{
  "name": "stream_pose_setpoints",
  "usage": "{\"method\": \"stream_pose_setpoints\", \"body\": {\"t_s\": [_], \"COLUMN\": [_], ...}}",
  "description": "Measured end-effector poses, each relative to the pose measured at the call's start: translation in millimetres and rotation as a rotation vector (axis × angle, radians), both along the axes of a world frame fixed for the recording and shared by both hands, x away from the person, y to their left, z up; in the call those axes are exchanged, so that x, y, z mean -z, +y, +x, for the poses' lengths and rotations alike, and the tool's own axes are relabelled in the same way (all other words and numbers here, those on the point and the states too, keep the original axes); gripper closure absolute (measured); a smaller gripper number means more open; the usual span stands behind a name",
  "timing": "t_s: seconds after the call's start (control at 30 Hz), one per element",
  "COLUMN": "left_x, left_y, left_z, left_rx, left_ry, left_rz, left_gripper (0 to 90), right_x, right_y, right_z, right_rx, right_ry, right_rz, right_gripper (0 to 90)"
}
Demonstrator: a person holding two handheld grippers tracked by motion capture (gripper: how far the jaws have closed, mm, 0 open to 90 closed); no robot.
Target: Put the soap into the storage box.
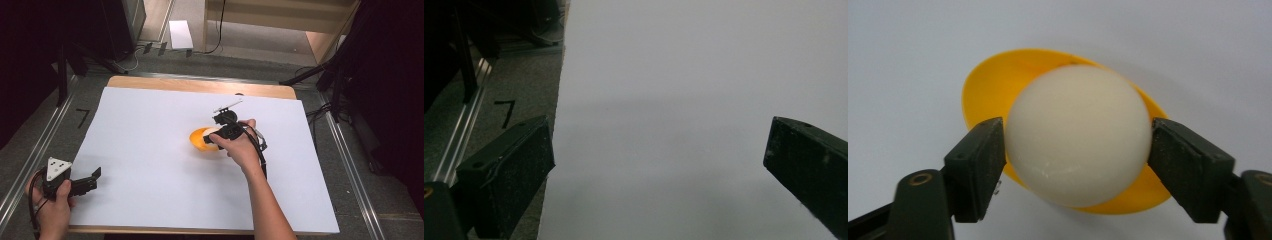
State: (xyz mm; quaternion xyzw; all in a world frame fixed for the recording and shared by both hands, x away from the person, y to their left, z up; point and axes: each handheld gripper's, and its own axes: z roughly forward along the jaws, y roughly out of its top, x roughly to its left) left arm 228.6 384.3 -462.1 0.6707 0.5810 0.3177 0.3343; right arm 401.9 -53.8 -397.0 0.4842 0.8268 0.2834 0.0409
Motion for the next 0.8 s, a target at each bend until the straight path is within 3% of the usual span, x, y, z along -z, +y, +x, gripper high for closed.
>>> {"method": "stream_pose_setpoints", "body": {"t_s": [0.03, 0.07, 0.1, 0.13, 0.4, 0.5, 0.8], "left_x": [0.0, 0.0, 0.0, 0.0, -0.1, -0.1, 0.0], "left_y": [0.0, 0.0, 0.0, 0.0, 0.1, 0.2, -0.5], "left_z": [0.0, 0.1, 0.1, 0.1, 0.1, 0.1, 0.0], "left_rx": [0.0, 0.0, 0.0, 0.0, 0.003, 0.002, 0.0], "left_ry": [0.0, 0.0, 0.0, 0.0, 0.002, 0.002, 0.001], "left_rz": [0.0, 0.0, 0.0, 0.0, 0.0, -0.001, 0.004], "left_gripper": [0.3, 0.3, 0.3, 0.3, 0.3, 0.3, 0.3], "right_x": [0.0, -3.5, -8.8, -10.0, -5.7, -4.4, 3.3], "right_y": [0.0, -2.6, -6.8, -7.6, -7.1, -8.6, -24.2], "right_z": [0.0, -0.2, 1.3, 1.5, -3.1, -6.2, -13.8], "right_rx": [0.0, 0.019, 0.039, 0.038, 0.013, 0.015, 0.028], "right_ry": [0.0, -0.032, -0.031, -0.031, -0.035, -0.044, -0.042], "right_rz": [0.0, 0.012, 0.089, 0.103, 0.034, 0.047, 0.064], "right_gripper": [39.3, 53.4, 52.5, 52.2, 42.2, 41.4, 24.6]}}
